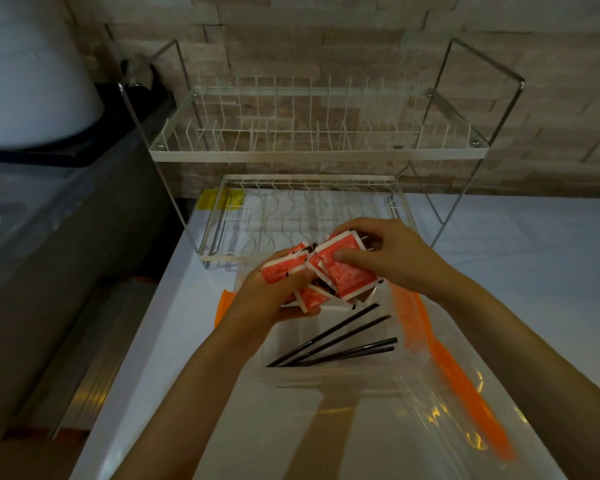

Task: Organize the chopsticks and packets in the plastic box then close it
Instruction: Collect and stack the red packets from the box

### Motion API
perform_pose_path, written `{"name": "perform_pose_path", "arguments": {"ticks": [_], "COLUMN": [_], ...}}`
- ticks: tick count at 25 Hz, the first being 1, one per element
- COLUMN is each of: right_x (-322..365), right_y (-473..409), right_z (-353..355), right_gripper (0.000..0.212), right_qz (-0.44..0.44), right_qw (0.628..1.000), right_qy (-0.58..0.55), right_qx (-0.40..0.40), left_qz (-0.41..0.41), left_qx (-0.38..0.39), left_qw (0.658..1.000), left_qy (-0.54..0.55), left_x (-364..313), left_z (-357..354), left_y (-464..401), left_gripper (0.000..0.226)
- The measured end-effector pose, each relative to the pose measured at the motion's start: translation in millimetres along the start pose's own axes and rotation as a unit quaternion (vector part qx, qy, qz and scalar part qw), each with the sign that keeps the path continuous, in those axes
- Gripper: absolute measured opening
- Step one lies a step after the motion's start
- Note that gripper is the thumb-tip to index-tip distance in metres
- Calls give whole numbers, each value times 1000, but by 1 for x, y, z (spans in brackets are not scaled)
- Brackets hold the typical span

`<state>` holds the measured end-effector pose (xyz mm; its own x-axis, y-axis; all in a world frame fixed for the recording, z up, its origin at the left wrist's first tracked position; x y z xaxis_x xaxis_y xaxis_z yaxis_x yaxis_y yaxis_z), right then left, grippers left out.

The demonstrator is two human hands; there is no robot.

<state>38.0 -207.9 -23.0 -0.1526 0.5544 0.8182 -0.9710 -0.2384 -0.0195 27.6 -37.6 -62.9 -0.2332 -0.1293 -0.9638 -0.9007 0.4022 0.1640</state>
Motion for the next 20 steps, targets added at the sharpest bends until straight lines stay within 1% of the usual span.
{"name": "perform_pose_path", "arguments": {"ticks": [4,8,10,13,15,18,20], "right_x": [-6,-10,-12,-13,-15,-13,-10], "right_y": [0,1,2,2,1,-3,-4], "right_z": [-5,-11,-13,-22,-38,-57,-61], "right_gripper": [16,18,22,29,33,32,31], "right_qz": [-35,-90,-119,-154,-178,-186,-188], "right_qw": [995,985,965,907,886,872,872], "right_qy": [-89,-146,-230,-375,-397,-397,-391], "right_qx": [-11,-11,-39,-114,-161,-215,-228], "left_qz": [3,-2,-22,-51,-63,-69,-68], "left_qx": [-13,-34,-61,-99,-95,-109,-117], "left_qw": [999,997,992,983,983,980,981], "left_qy": [34,70,105,147,144,149,141], "left_x": [1,2,3,5,5,6,5], "left_z": [3,5,4,1,-6,-15,-17], "left_y": [-2,-1,-1,-2,-2,0,2], "left_gripper": [20,16,17,20,21,24,33]}}
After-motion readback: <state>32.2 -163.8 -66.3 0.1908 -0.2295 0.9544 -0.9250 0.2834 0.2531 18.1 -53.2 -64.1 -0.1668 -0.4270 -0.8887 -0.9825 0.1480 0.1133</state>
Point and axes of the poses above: each hand's wrist, its own y-axis away from the middle knuckle, its own z-axis out of the back of the hand, x = y × z, the point moved 2 cm from there along -y, towards the middle knuckle, and after that the axes turned 3 degrees about x, right-handed, at the moved point
